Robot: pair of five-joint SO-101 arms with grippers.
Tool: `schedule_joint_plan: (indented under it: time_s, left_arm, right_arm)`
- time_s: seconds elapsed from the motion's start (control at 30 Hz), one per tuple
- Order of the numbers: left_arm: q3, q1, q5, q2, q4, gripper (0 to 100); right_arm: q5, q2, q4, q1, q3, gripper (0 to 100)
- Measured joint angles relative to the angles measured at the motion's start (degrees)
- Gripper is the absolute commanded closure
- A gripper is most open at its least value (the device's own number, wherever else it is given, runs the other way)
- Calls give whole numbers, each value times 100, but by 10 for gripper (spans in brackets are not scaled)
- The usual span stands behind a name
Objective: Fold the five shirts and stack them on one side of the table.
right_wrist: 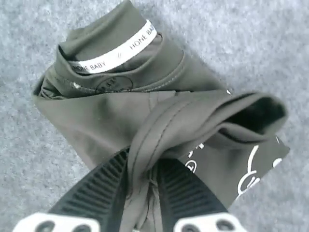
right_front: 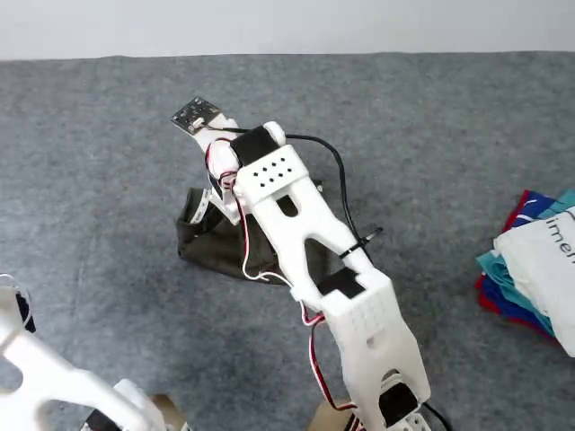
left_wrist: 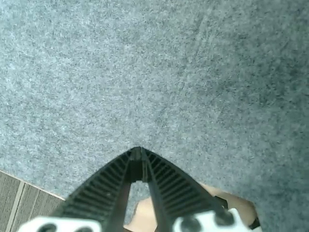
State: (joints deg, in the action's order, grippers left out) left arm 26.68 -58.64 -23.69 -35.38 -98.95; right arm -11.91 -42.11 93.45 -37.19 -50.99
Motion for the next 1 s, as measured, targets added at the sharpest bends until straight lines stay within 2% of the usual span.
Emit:
schedule_joint_plan:
  time_s: [0.3,0.73,1.0]
  left_arm:
    - [0,0,0,0,0,995]
    - [0,0,0,0,0,995]
    - [308,0,0,0,0,995]
  right_arm:
    - [-18,-1011,695,-149,-1802,987]
    - [-18,-1116,703,-360,-1925,967]
    - [-246,-1116,703,-466,-1925,755]
